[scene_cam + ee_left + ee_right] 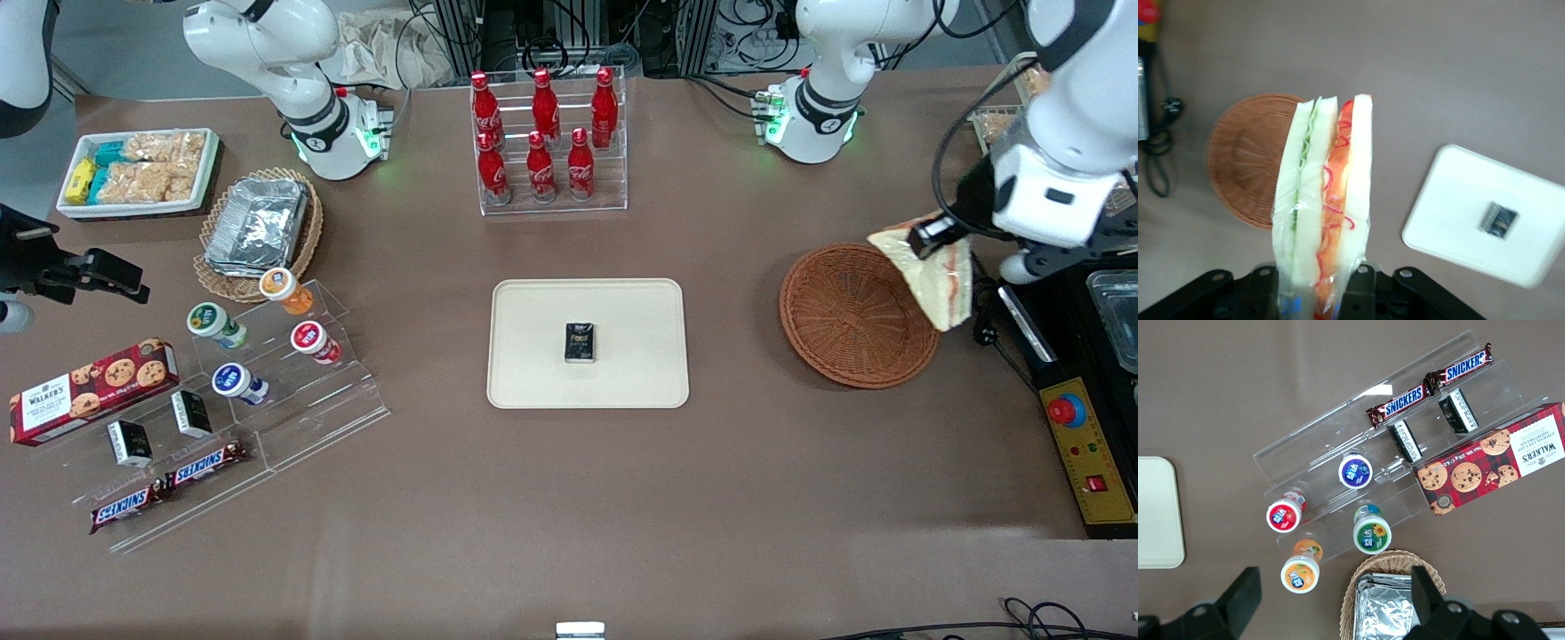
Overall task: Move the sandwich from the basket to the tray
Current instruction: 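Carry the sandwich over the white tray beside the black packet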
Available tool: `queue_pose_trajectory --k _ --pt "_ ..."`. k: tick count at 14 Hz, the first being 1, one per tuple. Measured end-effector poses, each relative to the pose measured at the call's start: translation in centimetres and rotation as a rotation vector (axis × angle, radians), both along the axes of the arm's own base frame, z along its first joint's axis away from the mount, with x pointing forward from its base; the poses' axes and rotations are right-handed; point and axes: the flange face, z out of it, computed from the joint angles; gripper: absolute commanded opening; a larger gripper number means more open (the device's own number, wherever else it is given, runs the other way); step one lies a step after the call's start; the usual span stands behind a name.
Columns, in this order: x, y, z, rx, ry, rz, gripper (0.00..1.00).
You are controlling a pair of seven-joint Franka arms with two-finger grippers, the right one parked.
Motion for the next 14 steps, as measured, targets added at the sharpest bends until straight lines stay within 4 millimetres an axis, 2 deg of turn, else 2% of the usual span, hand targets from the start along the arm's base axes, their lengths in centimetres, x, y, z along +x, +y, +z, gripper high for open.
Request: queue_pose_trajectory --k 2,3,5,10,14 --pt "-0.7 -5.3 -1.4 0.000 0.020 -0.097 0.00" --pt "-0.8 -8.0 -2.7 -0.001 0.035 -0.146 0.00" --pt "-0.7 -11.7 -5.3 -0.011 0.057 -0.212 0.00" --pt "0.2 -17.7 -13.3 -0.031 0.093 -0.308 0.00" --pt "-1.0 -21.2 -20.8 -0.007 0.095 -0.362 0.00"
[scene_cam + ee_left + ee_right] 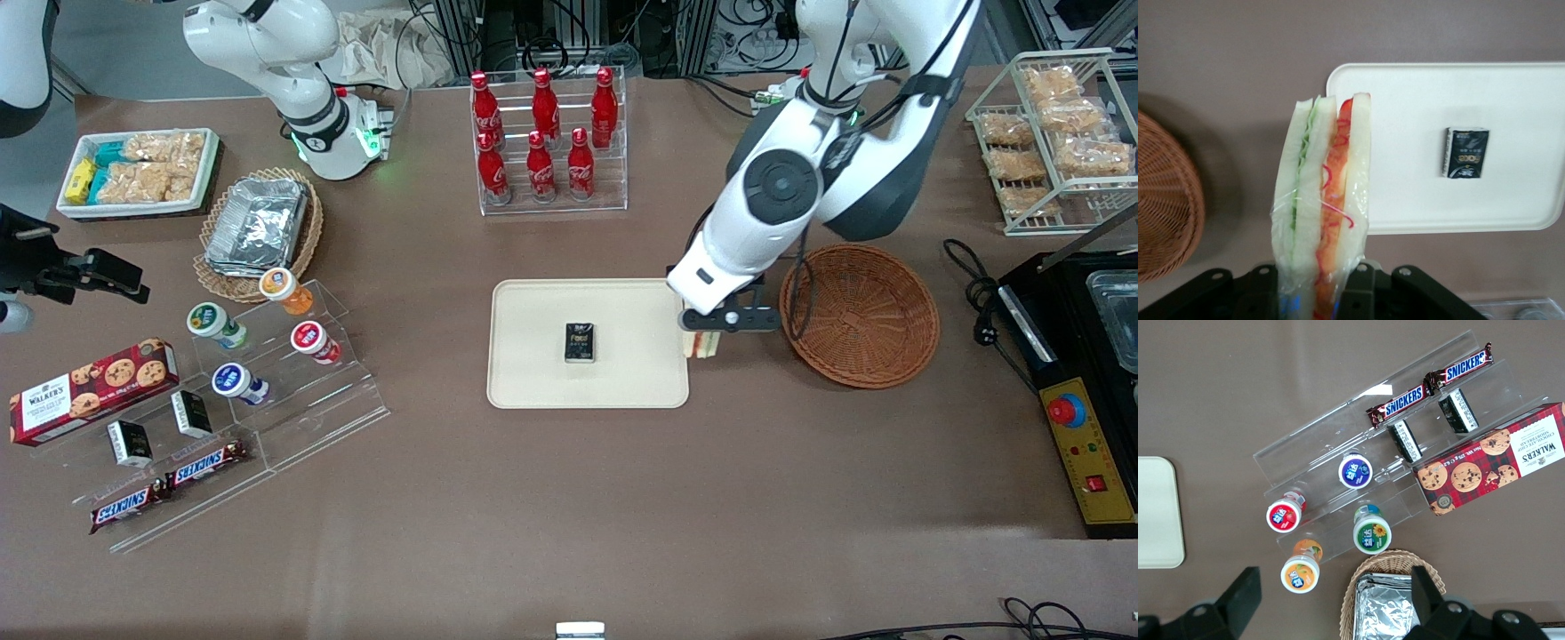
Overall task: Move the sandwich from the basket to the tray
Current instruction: 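Carry the sandwich over the white tray beside the black packet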
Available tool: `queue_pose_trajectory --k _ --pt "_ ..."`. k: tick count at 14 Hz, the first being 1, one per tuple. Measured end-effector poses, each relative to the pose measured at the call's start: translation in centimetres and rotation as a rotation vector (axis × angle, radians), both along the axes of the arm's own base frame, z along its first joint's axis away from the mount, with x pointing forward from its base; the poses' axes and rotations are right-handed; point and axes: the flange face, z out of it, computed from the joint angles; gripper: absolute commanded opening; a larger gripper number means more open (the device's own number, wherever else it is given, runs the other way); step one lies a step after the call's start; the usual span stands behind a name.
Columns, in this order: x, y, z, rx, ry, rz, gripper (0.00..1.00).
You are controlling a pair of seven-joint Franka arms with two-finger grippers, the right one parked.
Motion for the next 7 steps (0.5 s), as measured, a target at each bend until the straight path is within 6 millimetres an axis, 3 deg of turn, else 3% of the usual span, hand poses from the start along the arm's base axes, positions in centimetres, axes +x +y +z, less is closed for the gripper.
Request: queue_pose_trajectory --k 3,7 --pt "-0.3 -1.3 -5.0 0.006 0.001 -0.033 0.00" --pt "-0.1 -2.2 -9.3 0.007 0.008 -0.060 0.00"
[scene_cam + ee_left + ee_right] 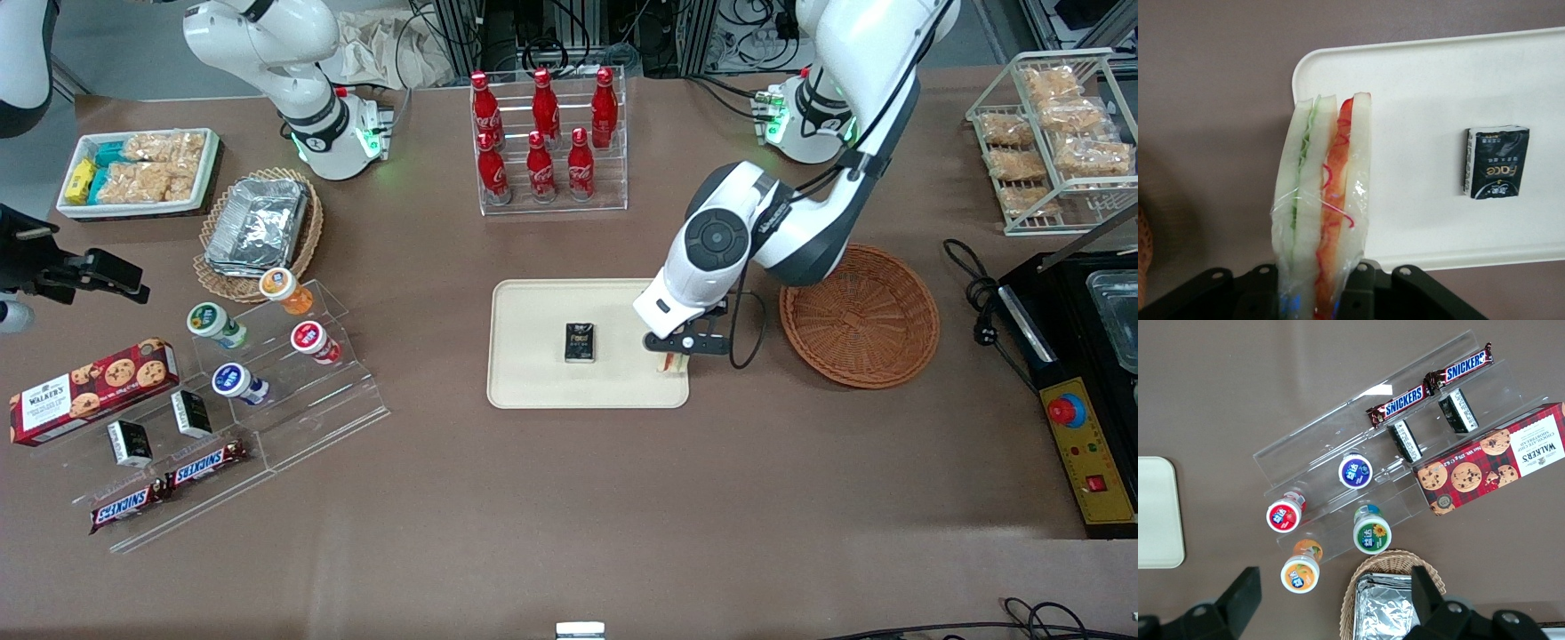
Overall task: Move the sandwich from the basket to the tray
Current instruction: 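Carry the sandwich over the white tray beside the black packet, then lower the sandwich onto the tray and open the left gripper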
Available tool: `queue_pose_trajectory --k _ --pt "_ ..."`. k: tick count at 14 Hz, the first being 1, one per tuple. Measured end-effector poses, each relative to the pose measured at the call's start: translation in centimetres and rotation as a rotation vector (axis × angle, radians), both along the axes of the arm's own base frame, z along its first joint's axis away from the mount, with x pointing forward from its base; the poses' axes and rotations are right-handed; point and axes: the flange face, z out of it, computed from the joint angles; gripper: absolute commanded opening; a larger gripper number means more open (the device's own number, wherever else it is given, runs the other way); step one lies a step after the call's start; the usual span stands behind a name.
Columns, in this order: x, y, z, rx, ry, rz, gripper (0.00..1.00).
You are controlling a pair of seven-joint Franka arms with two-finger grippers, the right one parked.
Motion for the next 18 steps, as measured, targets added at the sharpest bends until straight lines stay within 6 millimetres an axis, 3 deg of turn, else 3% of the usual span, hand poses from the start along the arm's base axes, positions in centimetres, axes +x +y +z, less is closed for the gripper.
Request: queue_pose_trajectory --k 7,10,14,15,16,18 --pt "-0.8 -1.9 -5.6 0.031 -0.009 -0.022 0.00" --pt "-0.8 -2.2 -7.0 0.025 -0.003 -0.023 0.00" --pt "-0.8 -2.2 -7.6 0.025 0.003 -0.022 0.54" --pt "-0.8 -2.2 -7.6 0.025 0.003 -0.021 0.71" --pt "-0.7 -2.2 -7.7 0.025 0.002 -0.022 0.99" --pt "-0.5 -2.2 -8.0 0.035 -0.005 -0.036 0.99"
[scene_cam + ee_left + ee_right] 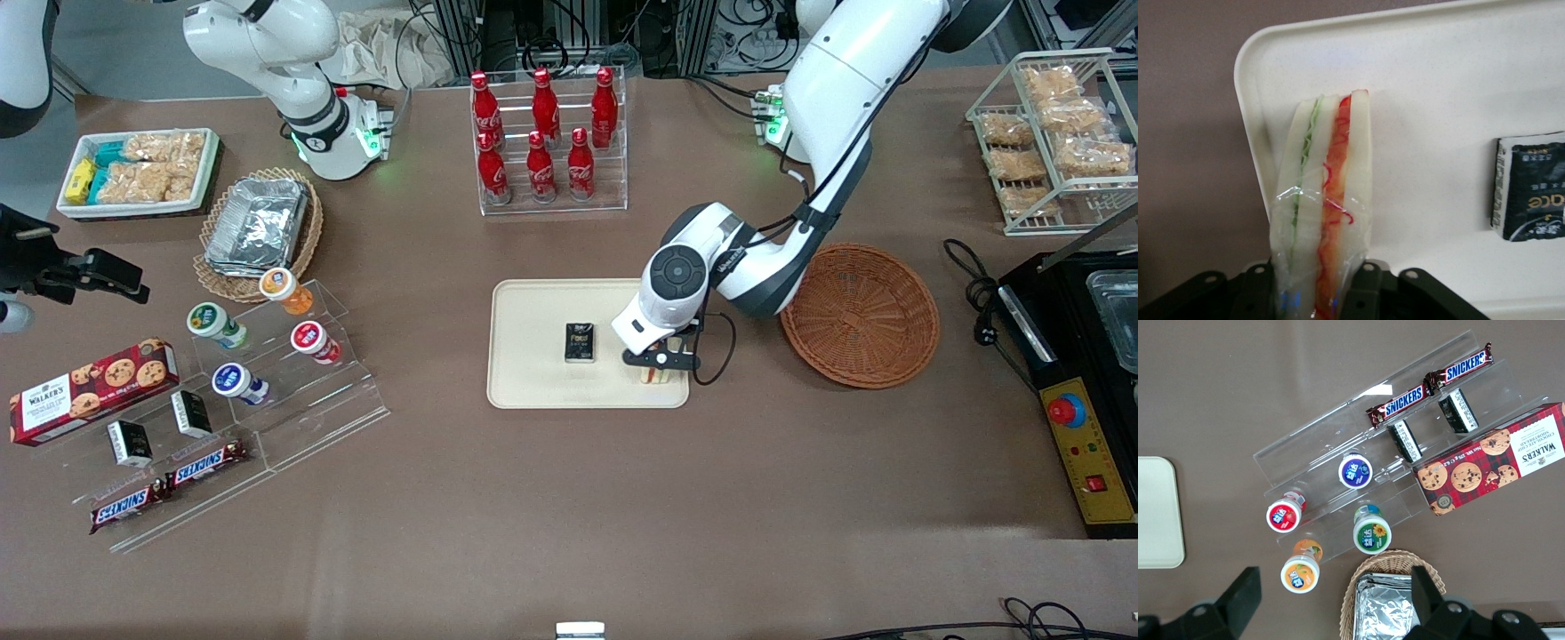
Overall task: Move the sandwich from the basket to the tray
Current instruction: 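Lower the sandwich onto the tray and open the left gripper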
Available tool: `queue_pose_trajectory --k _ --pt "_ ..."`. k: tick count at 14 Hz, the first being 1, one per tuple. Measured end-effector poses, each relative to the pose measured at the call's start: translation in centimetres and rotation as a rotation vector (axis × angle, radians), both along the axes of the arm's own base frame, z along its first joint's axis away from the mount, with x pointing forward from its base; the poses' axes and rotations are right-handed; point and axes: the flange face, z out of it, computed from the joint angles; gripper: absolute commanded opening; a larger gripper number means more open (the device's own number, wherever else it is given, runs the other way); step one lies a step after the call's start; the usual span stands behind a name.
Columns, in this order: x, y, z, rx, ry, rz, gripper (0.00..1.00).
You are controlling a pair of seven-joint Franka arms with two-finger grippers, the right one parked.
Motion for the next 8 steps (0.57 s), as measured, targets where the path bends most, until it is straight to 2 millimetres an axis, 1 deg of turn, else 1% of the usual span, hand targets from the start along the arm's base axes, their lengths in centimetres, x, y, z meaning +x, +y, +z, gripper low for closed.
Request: queue_pose_trajectory --k 5,7,8 --pt "0.24 -0.03 -0.22 0.003 -0.004 -0.005 1.00" --pt "0.55 -0.02 0.07 0.000 -0.011 0.000 1.00" --pt "0.94 -0.08 0.56 -0.005 -0.019 0.004 1.00"
